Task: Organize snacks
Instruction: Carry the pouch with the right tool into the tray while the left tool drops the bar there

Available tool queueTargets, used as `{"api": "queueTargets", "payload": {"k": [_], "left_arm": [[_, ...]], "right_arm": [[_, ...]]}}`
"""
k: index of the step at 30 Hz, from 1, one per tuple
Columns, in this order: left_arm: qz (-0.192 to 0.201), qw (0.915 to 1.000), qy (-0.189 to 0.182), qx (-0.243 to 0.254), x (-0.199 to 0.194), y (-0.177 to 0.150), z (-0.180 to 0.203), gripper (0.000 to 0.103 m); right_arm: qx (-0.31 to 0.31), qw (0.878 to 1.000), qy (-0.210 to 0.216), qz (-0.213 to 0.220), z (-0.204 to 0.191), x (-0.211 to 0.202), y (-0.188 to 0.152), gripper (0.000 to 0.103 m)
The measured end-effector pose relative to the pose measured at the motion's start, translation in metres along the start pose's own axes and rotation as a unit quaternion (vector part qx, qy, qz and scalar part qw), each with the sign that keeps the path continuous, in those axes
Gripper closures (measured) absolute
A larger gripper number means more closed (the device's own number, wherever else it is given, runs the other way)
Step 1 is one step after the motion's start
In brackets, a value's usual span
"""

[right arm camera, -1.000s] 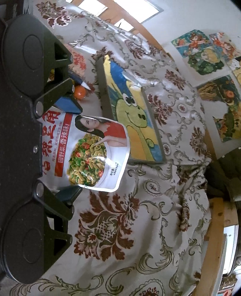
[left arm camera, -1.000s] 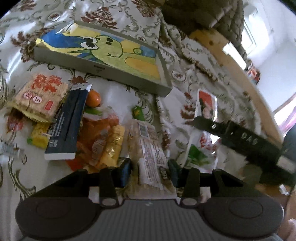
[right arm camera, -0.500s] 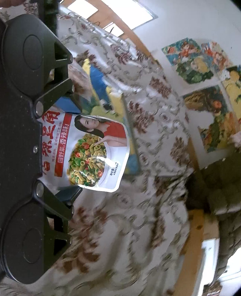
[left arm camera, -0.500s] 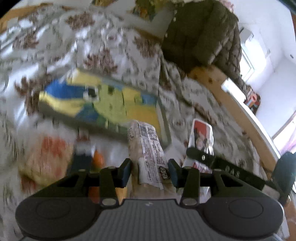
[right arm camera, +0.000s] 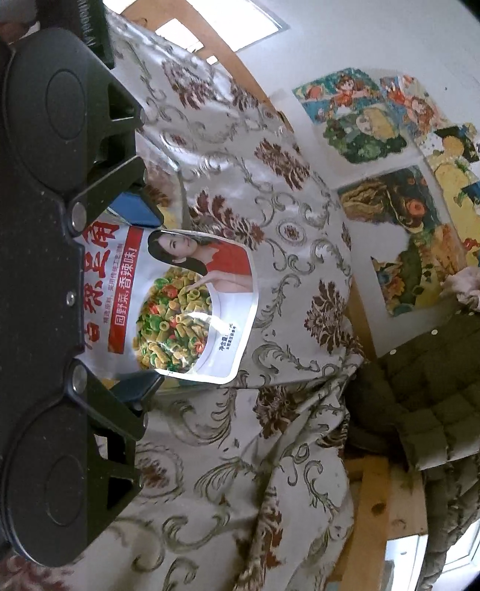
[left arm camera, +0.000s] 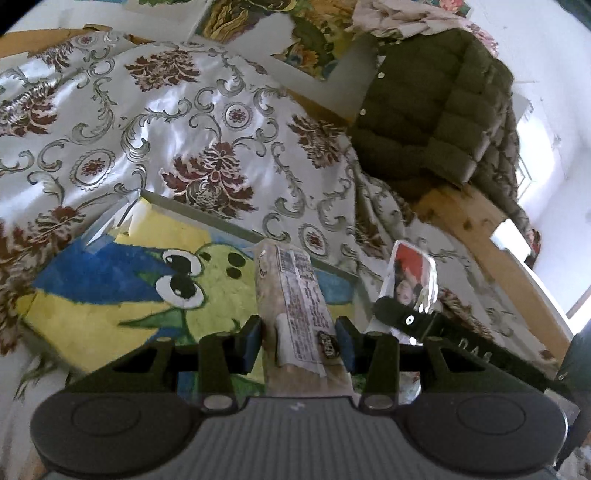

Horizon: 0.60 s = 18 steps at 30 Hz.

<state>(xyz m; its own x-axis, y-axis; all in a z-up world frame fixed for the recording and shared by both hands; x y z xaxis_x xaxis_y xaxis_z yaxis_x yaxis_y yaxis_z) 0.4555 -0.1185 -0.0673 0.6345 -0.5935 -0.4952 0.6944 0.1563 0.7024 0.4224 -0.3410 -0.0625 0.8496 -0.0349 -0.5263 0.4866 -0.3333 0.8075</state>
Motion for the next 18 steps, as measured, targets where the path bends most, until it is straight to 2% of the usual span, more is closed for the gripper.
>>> {"api": "queueTargets", "payload": {"k": [8,18], "left_arm": [[-0.015,0.9996,0.025,0.001,0.04,-0.006,-0.029,0.055],[-0.027,0.9986,0.045,0.006,0.047,-0.021,-0.042,0.055]], "right_arm": [[0.002,1.0,-0.002,-0.03,0.006,0.044,-0.014,0.019],[-0.025,0.998,-0.001,-0.06,-0.004,0.057,-0.027,0.018]]}}
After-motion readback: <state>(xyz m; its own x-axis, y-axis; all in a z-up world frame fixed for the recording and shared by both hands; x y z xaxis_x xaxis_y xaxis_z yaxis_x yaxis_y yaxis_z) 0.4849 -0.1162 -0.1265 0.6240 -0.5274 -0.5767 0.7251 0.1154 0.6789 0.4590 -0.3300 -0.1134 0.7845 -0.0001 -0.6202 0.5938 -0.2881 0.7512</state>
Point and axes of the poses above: each gripper's, at about its wrist camera, not at the fingertips, and x roughly the way its jaws point, z to its right, y to its top, the point moved 2 cm from there along x, roughly the way its jaws point, and after that the axes turned 5 degrees about -y, right-handed, at the moved point
